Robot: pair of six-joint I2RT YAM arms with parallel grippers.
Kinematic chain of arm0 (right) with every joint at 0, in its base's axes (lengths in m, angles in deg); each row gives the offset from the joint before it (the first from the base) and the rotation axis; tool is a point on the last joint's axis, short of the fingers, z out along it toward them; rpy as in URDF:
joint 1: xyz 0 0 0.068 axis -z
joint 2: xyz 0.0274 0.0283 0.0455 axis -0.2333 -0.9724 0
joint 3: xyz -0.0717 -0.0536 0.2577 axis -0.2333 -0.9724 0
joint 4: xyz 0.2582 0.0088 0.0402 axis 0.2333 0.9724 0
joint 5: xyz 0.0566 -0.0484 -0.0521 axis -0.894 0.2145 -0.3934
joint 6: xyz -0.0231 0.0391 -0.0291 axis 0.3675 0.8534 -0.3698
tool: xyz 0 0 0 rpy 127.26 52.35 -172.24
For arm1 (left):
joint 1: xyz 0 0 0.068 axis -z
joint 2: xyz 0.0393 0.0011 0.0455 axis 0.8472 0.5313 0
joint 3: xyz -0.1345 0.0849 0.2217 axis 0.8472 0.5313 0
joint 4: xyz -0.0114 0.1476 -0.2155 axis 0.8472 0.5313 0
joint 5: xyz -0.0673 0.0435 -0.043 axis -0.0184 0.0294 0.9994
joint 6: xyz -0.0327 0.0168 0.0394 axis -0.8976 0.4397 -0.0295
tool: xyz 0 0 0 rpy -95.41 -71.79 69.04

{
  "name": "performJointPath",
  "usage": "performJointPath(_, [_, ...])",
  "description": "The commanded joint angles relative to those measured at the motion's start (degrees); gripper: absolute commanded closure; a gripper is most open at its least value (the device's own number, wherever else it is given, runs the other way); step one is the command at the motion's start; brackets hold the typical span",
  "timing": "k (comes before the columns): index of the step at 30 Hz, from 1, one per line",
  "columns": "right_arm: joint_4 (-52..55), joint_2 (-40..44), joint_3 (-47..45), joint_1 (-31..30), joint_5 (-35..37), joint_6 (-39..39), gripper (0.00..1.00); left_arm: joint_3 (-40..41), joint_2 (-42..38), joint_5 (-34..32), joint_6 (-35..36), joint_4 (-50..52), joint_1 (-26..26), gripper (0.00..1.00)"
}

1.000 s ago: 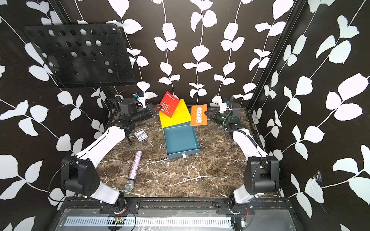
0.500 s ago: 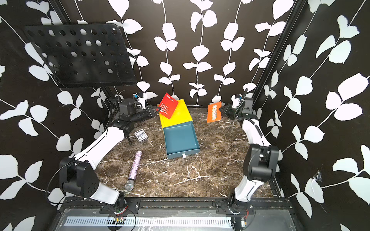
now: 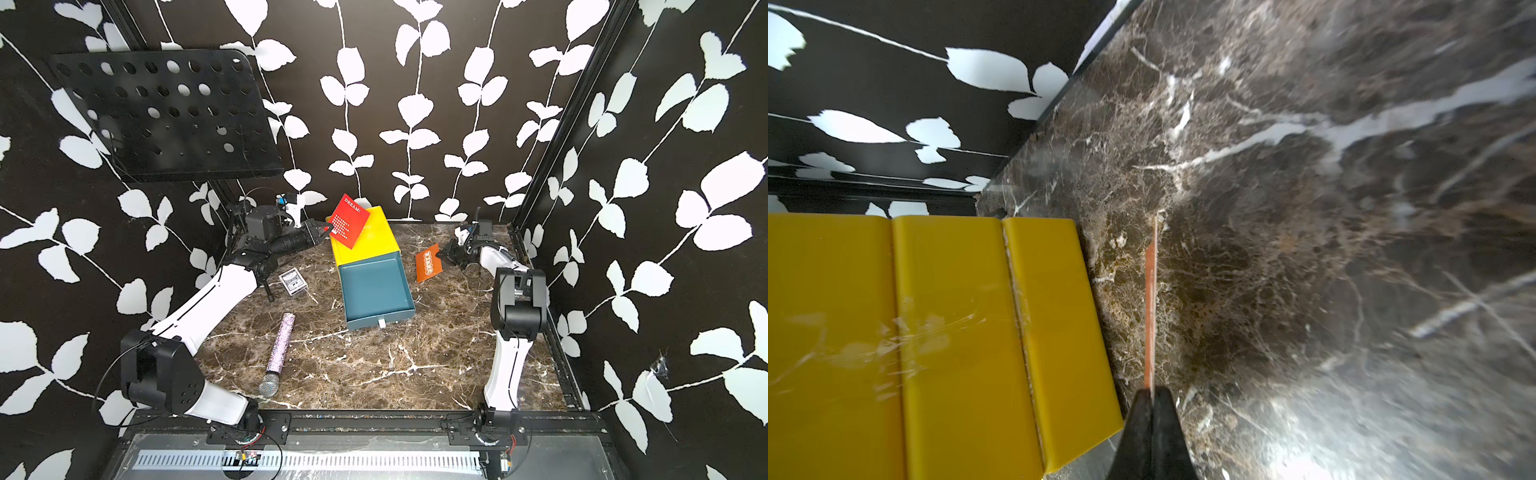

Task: Take the postcards out of the drawer
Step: Place the postcard at the center of the board.

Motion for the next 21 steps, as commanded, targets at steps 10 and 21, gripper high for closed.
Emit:
performJointPath(10, [7.61, -4.05, 4.24, 0.17, 9.86, -6.99, 0.95, 1.15, -4.05, -0.92, -0.03, 0.03, 0.15, 1.0])
performJointPath(21, [13.86, -1.93, 6.45, 0.4, 20.67, -10.11, 0.63, 0.57, -4.31, -0.44, -0.16, 0.15, 0.3, 1.0])
